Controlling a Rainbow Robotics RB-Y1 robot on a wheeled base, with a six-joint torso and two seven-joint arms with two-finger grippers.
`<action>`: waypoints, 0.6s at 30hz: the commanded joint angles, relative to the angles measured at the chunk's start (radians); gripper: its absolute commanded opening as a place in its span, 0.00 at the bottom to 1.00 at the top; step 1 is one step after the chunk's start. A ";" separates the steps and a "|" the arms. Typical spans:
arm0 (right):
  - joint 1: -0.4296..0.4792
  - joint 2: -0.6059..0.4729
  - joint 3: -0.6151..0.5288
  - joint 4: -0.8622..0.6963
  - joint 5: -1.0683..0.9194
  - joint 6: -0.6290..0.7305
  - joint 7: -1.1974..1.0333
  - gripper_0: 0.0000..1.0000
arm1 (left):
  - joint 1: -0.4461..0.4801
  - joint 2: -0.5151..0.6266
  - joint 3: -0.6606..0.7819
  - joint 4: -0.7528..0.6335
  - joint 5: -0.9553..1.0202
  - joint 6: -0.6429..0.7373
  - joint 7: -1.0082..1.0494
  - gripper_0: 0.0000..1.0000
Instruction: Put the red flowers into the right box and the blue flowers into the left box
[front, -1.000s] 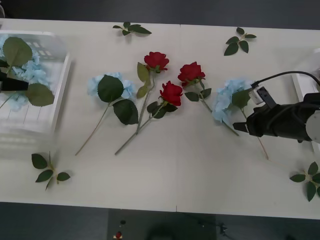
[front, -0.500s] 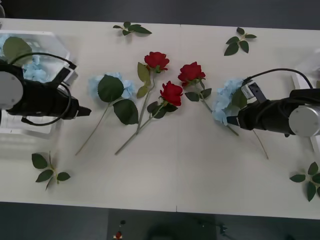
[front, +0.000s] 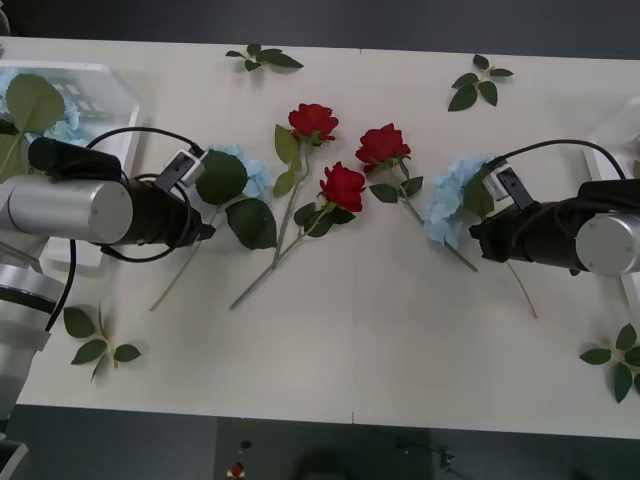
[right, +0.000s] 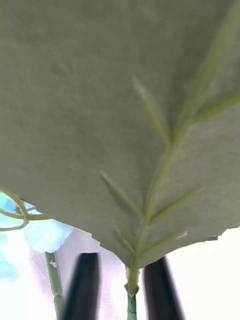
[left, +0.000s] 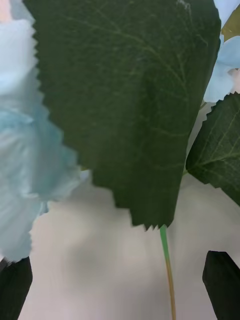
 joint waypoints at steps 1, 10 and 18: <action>-0.021 0.001 -0.005 -0.008 0.002 -0.005 -0.024 0.00 | -0.015 -0.027 -0.005 0.004 -0.042 -0.037 0.043 1.00; -0.019 -0.016 -0.019 -0.023 -0.076 -0.006 -0.015 0.00 | -0.018 -0.050 -0.086 0.145 -0.055 -0.252 0.052 1.00; 0.074 -0.055 -0.140 -0.141 -0.203 0.020 0.015 0.00 | -0.016 -0.050 -0.100 0.168 -0.058 -0.255 0.056 0.00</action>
